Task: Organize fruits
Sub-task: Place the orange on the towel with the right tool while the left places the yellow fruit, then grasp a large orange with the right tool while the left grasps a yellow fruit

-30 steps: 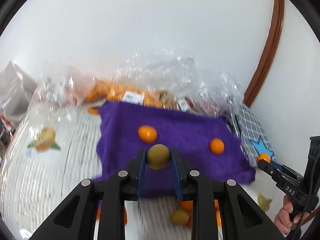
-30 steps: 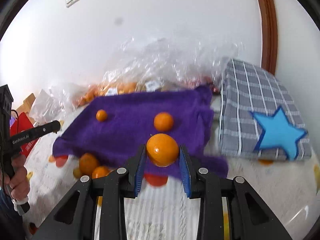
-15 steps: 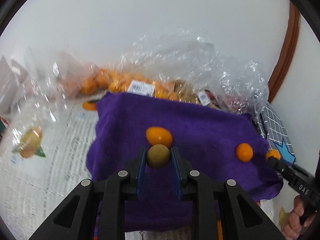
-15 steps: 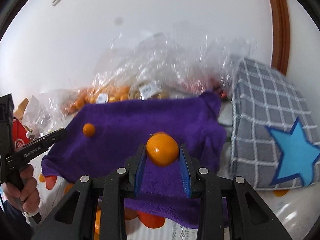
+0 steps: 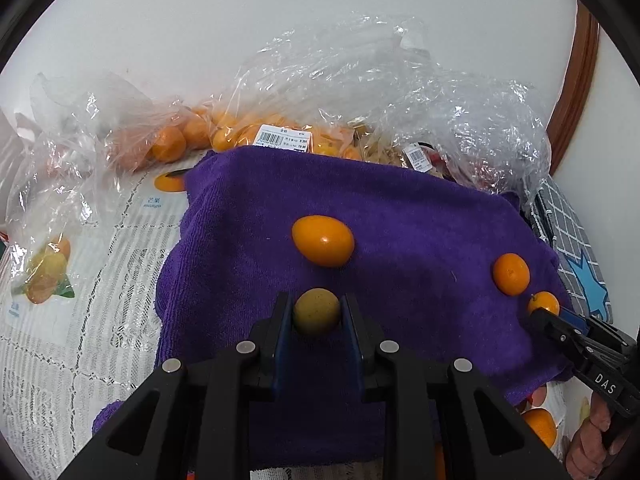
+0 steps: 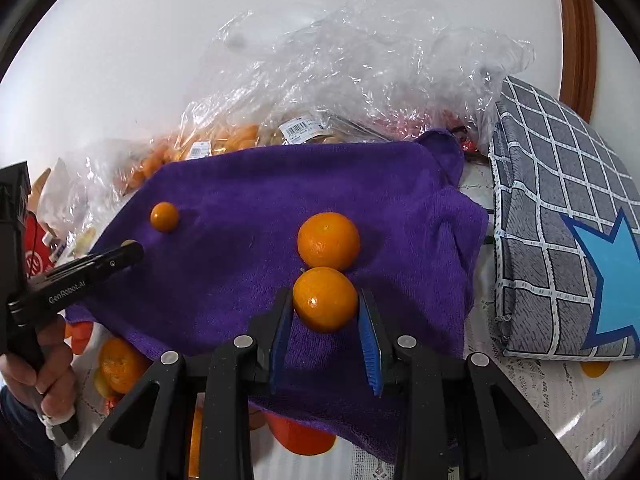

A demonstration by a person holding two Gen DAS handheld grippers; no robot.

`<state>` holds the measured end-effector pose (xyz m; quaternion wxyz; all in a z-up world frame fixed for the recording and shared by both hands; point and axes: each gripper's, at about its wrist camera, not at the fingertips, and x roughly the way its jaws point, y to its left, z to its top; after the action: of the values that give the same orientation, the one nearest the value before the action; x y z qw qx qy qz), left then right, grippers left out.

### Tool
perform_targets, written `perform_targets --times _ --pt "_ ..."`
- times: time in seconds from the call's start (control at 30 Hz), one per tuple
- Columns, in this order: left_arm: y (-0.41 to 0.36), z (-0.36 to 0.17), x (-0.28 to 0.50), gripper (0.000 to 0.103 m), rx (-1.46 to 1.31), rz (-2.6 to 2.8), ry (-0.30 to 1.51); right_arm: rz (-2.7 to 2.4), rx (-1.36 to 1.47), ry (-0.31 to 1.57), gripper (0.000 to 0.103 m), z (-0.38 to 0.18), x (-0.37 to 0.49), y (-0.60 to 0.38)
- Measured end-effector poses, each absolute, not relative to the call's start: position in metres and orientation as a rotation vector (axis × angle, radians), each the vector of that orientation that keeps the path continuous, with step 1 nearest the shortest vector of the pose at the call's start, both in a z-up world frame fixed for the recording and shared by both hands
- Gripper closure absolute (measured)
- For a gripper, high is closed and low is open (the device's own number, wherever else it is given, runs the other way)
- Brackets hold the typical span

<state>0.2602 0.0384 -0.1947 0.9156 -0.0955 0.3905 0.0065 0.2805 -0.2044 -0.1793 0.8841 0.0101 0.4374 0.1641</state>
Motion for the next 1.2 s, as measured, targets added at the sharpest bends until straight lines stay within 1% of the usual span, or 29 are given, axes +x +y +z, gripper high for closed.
perform_targets --times 0.6,0.77,1.0,1.07,1.13,1.2 --pt "0.037 -0.198 0.263 0.079 -0.190 -0.004 0.828 0.323 0.008 0.910 0.070 -0.179 0.280 -0.205" --pt "0.037 -0.198 0.262 0.079 -0.198 -0.019 0.824 0.313 0.011 0.859 0.060 -0.169 0.274 -0.208" --pt "0.043 -0.192 0.252 0.078 -0.264 -0.035 0.770 0.307 0.005 0.779 0.059 -0.150 0.260 -0.211" --pt "0.044 -0.189 0.248 0.074 -0.278 -0.046 0.750 0.293 -0.002 0.766 0.057 -0.144 0.256 -0.210" --pt "0.045 -0.185 0.243 0.070 -0.285 -0.047 0.724 0.297 -0.005 0.761 0.048 -0.143 0.255 -0.210" --pt "0.046 -0.180 0.235 0.066 -0.300 -0.060 0.693 0.305 0.000 0.769 0.047 -0.142 0.255 -0.210"
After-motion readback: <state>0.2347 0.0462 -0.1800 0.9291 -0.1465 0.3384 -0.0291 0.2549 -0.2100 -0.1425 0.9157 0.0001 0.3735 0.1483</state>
